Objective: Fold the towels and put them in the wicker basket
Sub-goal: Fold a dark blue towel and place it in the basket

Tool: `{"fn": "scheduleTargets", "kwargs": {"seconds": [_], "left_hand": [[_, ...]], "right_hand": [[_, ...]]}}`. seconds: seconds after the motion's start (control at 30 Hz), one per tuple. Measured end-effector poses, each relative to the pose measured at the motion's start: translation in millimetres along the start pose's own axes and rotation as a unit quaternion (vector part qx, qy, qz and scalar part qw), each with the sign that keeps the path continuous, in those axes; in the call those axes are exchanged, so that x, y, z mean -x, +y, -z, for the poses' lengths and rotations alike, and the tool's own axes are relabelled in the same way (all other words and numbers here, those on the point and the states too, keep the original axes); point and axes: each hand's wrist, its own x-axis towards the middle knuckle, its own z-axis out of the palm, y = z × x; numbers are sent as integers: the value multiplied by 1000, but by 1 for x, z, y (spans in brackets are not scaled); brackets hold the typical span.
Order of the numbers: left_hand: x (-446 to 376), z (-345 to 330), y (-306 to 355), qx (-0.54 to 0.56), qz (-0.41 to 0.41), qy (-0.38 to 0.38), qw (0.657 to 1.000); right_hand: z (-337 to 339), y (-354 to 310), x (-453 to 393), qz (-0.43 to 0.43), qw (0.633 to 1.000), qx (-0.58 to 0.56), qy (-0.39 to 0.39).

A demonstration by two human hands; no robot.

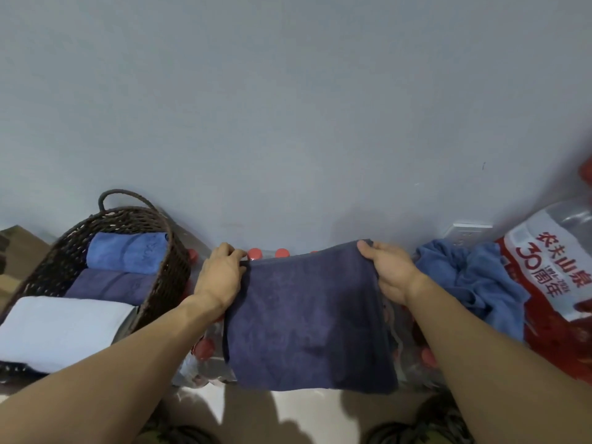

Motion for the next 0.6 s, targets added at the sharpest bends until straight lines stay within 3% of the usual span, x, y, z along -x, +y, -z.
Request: {"fn": "scheduleTargets", "kwargs": {"seconds": [0.13,0.33,0.43,0.6], "left_hand": [[4,-4,-1,37,-5,10,999],[-2,1,-1,45,14,-1,999],[-6,8,-4,5,3,-22,1000],[-10,18,1,36,-6,-69,997]], "right_hand": [[-4,-7,11,52,998,-44,2],[-3,3,11,56,990,-123,42],[-2,9,4,90,985,-73,127],[-6,25,-15,89,972,48,214]]}}
